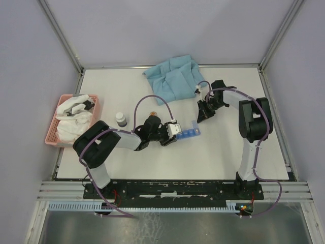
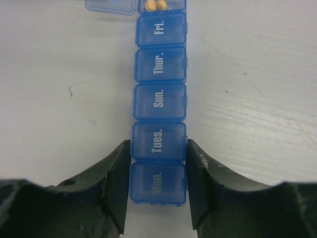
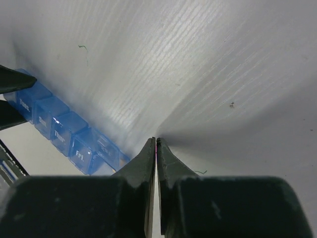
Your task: Sort the pills into containers
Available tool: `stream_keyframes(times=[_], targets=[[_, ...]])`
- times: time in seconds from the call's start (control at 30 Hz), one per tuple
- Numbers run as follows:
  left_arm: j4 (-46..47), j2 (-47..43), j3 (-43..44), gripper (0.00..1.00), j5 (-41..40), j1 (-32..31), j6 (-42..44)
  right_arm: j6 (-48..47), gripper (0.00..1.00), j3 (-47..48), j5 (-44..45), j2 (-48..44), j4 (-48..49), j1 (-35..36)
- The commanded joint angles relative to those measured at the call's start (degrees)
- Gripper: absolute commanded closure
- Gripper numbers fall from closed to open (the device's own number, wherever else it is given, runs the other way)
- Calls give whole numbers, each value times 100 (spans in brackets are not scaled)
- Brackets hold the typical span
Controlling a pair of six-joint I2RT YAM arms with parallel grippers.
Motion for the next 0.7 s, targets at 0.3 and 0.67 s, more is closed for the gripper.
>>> stream_keyframes(times=[0.3,0.67], targets=[[-6,79,189,80,194,4,219,-868,93,959,-1496,499,-1425,-34],[-36,105,228,82,150,1,186,-1597,95,1086,-1500,294,-2048,-69]])
